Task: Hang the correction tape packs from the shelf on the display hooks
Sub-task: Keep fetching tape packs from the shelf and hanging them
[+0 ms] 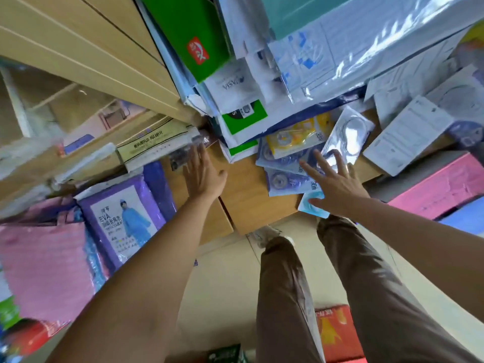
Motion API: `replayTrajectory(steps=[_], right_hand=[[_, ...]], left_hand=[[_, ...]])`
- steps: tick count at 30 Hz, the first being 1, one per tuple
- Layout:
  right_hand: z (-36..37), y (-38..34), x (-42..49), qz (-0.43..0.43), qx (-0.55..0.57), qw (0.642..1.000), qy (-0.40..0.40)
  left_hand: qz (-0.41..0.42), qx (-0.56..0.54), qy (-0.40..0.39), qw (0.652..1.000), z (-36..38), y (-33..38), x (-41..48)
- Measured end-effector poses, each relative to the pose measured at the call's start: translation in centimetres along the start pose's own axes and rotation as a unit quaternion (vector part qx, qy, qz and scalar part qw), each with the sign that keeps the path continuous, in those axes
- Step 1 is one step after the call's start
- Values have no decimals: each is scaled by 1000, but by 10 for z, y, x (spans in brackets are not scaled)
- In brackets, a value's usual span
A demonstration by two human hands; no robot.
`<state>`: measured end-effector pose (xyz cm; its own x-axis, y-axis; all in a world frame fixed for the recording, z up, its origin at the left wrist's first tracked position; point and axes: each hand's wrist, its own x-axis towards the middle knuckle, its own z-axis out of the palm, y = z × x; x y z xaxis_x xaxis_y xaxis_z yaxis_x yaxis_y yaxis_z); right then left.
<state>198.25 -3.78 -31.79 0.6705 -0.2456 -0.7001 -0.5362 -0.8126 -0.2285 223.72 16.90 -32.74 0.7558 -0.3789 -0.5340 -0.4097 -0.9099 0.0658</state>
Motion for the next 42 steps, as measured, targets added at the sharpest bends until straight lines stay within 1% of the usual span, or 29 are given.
replayTrajectory(steps=[2, 4, 6, 8, 11, 15, 18, 19, 20, 21, 23, 25, 26, 28, 31, 34, 37, 39, 40, 42], right_hand=[[6, 0, 8, 4, -16, 1000, 10], [10, -1, 10, 3, -30, 999, 20], [13, -1, 11, 4, -33, 999, 29], [14, -2, 12, 9, -27, 999, 29], [13, -3, 12, 11, -15, 999, 30], [8, -5, 10, 14, 0, 1000, 25], [5, -7, 9, 18, 18, 999, 23], [4, -7, 8, 19, 26, 999, 22], [2, -6, 9, 19, 35, 999, 21], [2, -6, 9, 19, 46, 999, 21], [1, -3, 9, 16, 79, 996, 31], [2, 4, 7, 8, 125, 990, 67], [3, 8, 6, 3, 150, 985, 91], [5, 17, 5, -4, 199, 972, 127], [6, 29, 1, -8, 269, 950, 159], [1, 36, -3, 5, 301, 937, 176], [-2, 38, -9, 47, 353, 914, 195], [-3, 33, -17, 72, 421, 884, 189], [-4, 30, -23, 79, 471, 862, 169], [-7, 20, -39, 88, 579, 803, 110]], left_hand=[[1, 25, 12, 1000, 11, -1, 6], [-16, 6, 31, 999, 19, -5, 6], [-28, -17, 20, 999, 28, -12, -1], [-22, -1, 2, 1000, 40, -20, -15], [-17, -20, 22, 999, 57, -26, -44], [25, -98, 25, 995, 76, -27, -83], [93, -102, 56, 989, 80, -27, -100], [104, -109, 66, 986, 81, -27, -103], [98, -124, 77, 984, 82, -27, -104], [73, -145, 90, 983, 84, -27, -105], [-26, -170, 119, 978, 87, -25, -104], [-135, -172, 108, 970, 90, -19, -102], [-170, -173, 87, 966, 93, -15, -102], [-205, -188, 55, 959, 97, -8, -103], [-242, -223, 60, 942, 98, 1, -102], [-260, -254, 72, 929, 90, 10, -106], [-238, -312, 95, 915, 80, 24, -125], [-201, -362, 94, 905, 74, 38, -141], [-175, -389, 86, 900, 71, 47, -148], [-123, -444, 55, 886, 65, 67, -162]])
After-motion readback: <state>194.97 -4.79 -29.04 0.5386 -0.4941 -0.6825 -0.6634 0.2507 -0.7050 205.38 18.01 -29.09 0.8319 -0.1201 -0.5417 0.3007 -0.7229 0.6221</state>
